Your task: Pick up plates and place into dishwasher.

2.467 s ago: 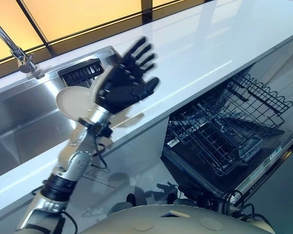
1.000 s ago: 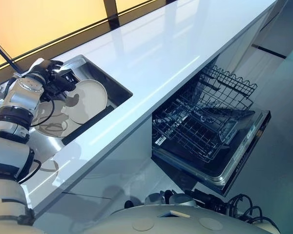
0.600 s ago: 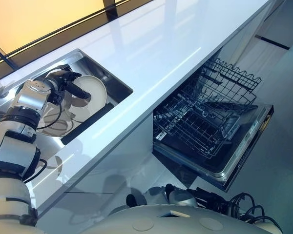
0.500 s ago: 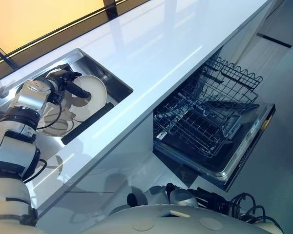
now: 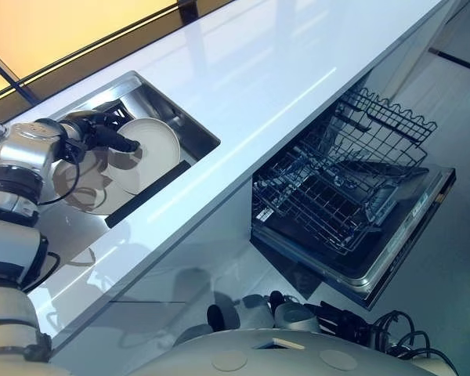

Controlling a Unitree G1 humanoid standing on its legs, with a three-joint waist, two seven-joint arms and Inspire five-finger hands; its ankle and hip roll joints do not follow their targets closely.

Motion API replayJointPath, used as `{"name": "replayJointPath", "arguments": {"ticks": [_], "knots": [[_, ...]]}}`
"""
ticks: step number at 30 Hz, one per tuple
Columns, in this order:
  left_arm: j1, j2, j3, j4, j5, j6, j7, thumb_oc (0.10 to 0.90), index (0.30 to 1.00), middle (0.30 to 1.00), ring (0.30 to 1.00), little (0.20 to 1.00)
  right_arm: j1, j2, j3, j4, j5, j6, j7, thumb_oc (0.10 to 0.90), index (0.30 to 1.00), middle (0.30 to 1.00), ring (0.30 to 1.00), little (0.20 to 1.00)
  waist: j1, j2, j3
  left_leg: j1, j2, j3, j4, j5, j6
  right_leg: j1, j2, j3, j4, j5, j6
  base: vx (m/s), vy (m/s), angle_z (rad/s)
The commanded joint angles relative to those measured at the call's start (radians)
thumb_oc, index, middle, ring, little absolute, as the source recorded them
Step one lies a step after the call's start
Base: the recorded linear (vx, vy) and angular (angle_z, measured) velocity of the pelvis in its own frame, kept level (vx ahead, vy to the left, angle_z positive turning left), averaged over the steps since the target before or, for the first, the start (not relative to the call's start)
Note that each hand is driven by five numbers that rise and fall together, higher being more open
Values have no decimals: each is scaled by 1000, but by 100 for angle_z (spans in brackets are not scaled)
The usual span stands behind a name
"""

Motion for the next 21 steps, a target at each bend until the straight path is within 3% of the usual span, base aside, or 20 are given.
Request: {"name": "replayJointPath", "arguments": {"ticks": [1, 6, 10, 14, 16, 18, 21], "knots": [[-152, 14, 23, -66, -95, -74, -86, 100, 300, 300, 300, 200, 3, -24, 3, 21, 11, -17, 17, 800, 900, 900, 900, 900, -2, 35, -40, -1, -106, 66, 20, -108, 92, -75, 43, 31, 63, 2, 79, -25, -24, 3], [-166, 38, 30, -73, -118, -98, -101, 100, 300, 300, 300, 200, -8, -22, -3, 10, 97, -45, 21, 800, 900, 900, 900, 900, 10, 38, -53, 3, -105, 47, 15, -106, 88, -60, 50, 28, 52, -1, 73, -10, -19, 2], [-173, 46, 29, -104, -135, -142, -68, 100, 300, 300, 300, 200, -19, -20, 19, -77, 127, -126, 14, 800, 900, 900, 900, 900, 13, 38, -61, 7, -102, 36, 11, -105, 86, -51, 55, 27, 50, -7, 66, -17, -31, 7], [-175, 49, 56, -155, -161, -188, 62, 100, 300, 300, 300, 200, -17, -25, 94, -240, -42, -253, -46, 800, 900, 900, 900, 900, 12, 35, -62, 7, -98, 36, 12, -104, 84, -49, 56, 25, 52, -12, 61, -49, -27, 1], [-187, 58, 74, -173, -181, -230, 144, 100, 300, 300, 300, 200, -7, -37, 160, -407, -80, -260, -68, 800, 900, 900, 900, 900, 9, 30, -62, 7, -96, 39, 11, -103, 82, -49, 57, 25, 52, -15, 58, -68, -44, 1], [-186, 68, 98, -176, -172, -284, 202, 100, 300, 300, 300, 200, 11, -41, 203, -586, -29, -218, -37, 800, 900, 900, 900, 900, 3, 22, -63, 7, -94, 40, 12, -103, 82, -47, 59, 26, 53, -19, 54, -65, -57, -1], [-139, 73, 157, -190, -125, -392, 321, 100, 300, 300, 300, 200, 44, -33, 252, -837, 83, -150, 104, 800, 900, 900, 900, 900, -4, 9, -66, 6, -90, 45, 8, -101, 79, -48, 64, 30, 52, -24, 48, -68, -66, -5]]}}
